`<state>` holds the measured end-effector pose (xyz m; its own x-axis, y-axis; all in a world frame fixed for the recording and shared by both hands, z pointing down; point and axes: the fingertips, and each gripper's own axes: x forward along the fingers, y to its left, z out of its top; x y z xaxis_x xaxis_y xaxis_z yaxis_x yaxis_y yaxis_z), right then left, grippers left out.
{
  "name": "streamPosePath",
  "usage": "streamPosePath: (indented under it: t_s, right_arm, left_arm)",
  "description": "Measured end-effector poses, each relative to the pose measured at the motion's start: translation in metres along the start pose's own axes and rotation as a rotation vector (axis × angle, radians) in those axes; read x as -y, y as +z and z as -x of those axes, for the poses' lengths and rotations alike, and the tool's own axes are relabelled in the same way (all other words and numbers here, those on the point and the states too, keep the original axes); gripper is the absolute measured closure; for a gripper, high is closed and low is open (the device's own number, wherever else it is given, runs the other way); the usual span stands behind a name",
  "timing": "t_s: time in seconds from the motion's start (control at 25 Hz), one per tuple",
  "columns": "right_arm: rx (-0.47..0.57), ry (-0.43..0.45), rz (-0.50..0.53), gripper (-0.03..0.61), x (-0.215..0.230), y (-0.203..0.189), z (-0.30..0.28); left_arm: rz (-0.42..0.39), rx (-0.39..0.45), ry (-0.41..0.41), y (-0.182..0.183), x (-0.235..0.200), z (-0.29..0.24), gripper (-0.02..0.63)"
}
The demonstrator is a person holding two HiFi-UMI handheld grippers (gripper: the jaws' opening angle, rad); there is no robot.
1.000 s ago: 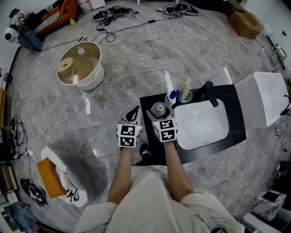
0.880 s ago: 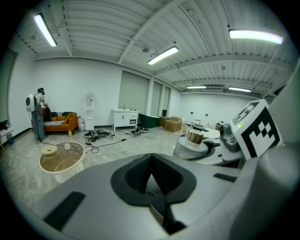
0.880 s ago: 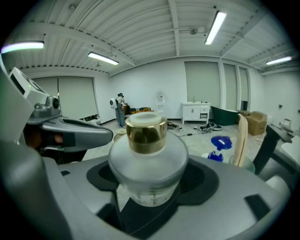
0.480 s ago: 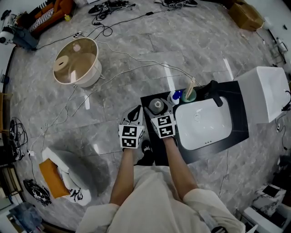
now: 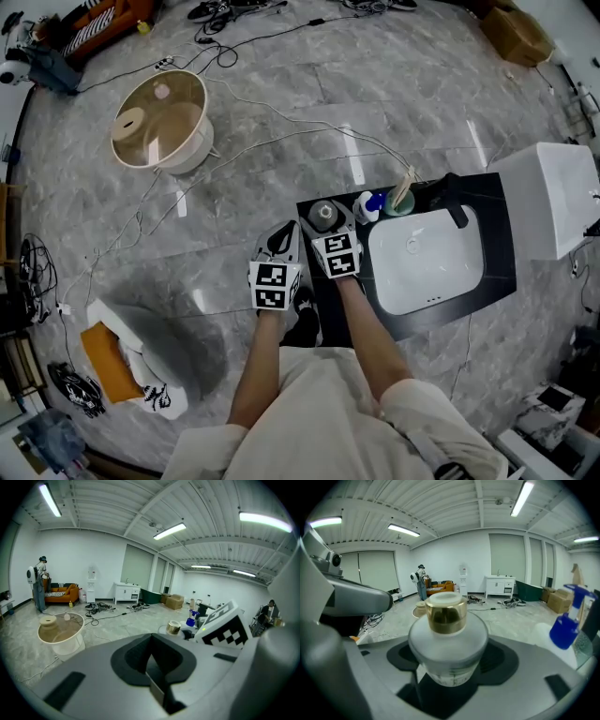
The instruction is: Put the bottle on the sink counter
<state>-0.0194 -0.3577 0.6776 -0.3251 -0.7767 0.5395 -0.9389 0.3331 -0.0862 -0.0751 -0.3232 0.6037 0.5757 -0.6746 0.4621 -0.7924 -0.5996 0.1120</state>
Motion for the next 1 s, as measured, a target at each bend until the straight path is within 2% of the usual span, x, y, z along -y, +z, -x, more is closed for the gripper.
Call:
streamPosePath:
  t_s: [0.4, 1.0]
  right_arm:
    - [-0.043, 0.004, 0.001, 0.239, -0.001, -0.021, -0.020]
    - [-0.077, -0.044, -0.024, 0.239, 0.004, -0.037, -0.028]
  left_arm:
    - [0.024, -0.025, 0.021, -0.015, -0.006, 0.007, 0.607]
    - [0.060, -0.050, 0.039, -0.034, -0.012, 0.019, 0.607]
